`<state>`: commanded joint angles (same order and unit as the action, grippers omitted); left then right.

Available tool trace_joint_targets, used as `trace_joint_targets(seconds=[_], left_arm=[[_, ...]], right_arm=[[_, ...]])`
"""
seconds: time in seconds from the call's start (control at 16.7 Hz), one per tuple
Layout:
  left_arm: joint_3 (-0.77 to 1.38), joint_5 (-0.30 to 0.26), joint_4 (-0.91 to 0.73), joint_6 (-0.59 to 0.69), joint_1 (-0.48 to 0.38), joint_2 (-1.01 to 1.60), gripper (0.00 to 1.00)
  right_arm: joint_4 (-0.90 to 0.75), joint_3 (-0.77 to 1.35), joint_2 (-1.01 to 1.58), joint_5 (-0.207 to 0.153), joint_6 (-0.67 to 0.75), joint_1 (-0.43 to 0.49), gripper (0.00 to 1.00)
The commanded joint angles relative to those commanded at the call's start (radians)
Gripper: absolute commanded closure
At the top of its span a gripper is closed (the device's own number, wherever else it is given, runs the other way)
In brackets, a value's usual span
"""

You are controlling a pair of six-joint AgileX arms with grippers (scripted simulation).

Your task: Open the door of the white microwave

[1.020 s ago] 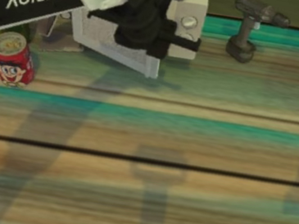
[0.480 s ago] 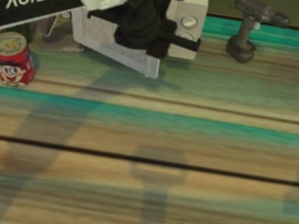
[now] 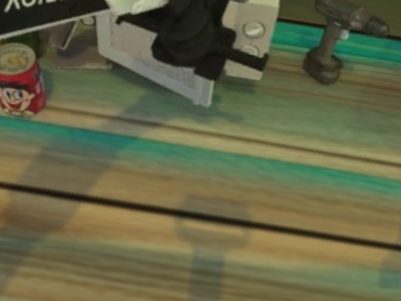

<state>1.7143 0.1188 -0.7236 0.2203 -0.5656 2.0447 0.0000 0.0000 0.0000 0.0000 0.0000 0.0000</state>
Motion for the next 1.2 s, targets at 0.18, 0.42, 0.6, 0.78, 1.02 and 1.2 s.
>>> trace_joint_targets(seconds=[0.18,0.42,0.6,0.78,1.02,1.2], left_arm=[[-0.057,-0.024,0.021,-0.054,0.017,-0.037,1.00],[-0.078,-0.035,0.032,-0.078,0.023,-0.054,1.00],[-0.078,-0.035,0.032,-0.078,0.023,-0.054,1.00],[-0.078,-0.035,0.032,-0.078,0.023,-0.054,1.00],[-0.078,-0.035,0.032,-0.078,0.023,-0.054,1.00],[-0.078,-0.035,0.032,-0.078,0.023,-0.054,1.00]], right_arm=[[0.000,0.000,0.000,0.000,0.000,0.000,0.00],[0.000,0.000,0.000,0.000,0.000,0.000,0.00],[0.000,0.000,0.000,0.000,0.000,0.000,0.00],[0.000,0.000,0.000,0.000,0.000,0.000,0.00],[0.000,0.000,0.000,0.000,0.000,0.000,0.00],[0.000,0.000,0.000,0.000,0.000,0.000,0.00]])
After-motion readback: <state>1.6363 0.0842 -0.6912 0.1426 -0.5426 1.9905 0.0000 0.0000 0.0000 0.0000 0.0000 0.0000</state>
